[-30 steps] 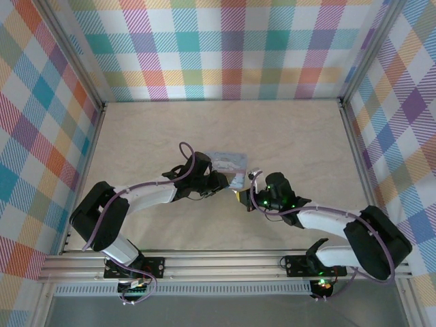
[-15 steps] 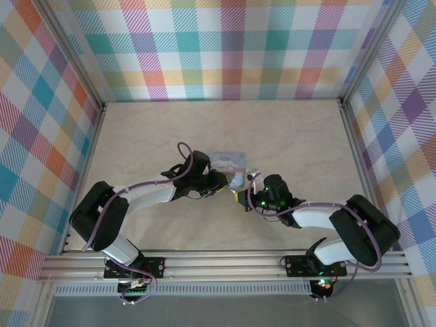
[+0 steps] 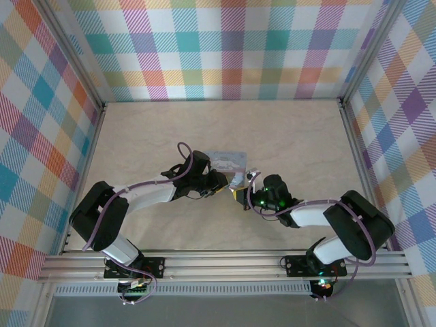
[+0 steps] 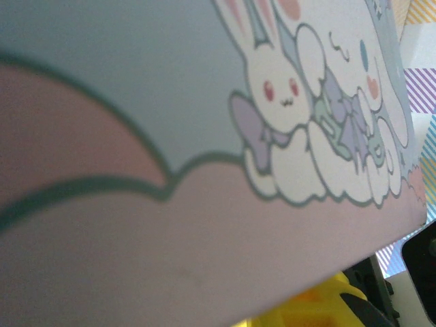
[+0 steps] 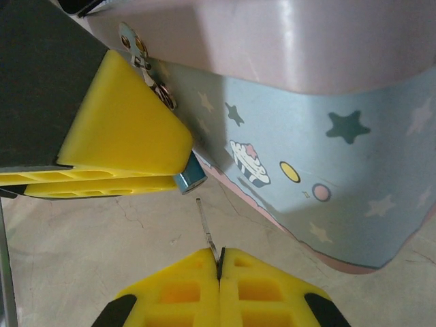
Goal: Unlock the padlock with the key
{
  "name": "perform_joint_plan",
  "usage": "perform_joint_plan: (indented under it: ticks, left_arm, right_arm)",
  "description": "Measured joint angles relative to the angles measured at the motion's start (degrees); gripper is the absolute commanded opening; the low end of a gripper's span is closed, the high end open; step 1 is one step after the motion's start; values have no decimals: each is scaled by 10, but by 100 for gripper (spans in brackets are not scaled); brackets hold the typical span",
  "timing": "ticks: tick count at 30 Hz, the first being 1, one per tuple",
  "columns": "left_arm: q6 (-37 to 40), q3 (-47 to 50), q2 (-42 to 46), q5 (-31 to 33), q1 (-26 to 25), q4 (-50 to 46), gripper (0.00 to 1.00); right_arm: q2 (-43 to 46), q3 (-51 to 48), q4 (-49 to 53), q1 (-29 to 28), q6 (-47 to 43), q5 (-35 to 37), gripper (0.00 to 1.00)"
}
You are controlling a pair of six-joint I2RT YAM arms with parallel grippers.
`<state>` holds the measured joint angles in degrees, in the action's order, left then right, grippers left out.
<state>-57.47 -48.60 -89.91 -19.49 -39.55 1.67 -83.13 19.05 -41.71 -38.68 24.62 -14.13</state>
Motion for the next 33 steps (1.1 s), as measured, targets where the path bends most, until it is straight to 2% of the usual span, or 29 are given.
perform_joint_plan:
  ticks: [33]
  left_arm:
    - [0, 0, 0, 0, 0, 0, 18]
  right_arm:
    - [-34, -6, -69, 0, 15, -5, 0]
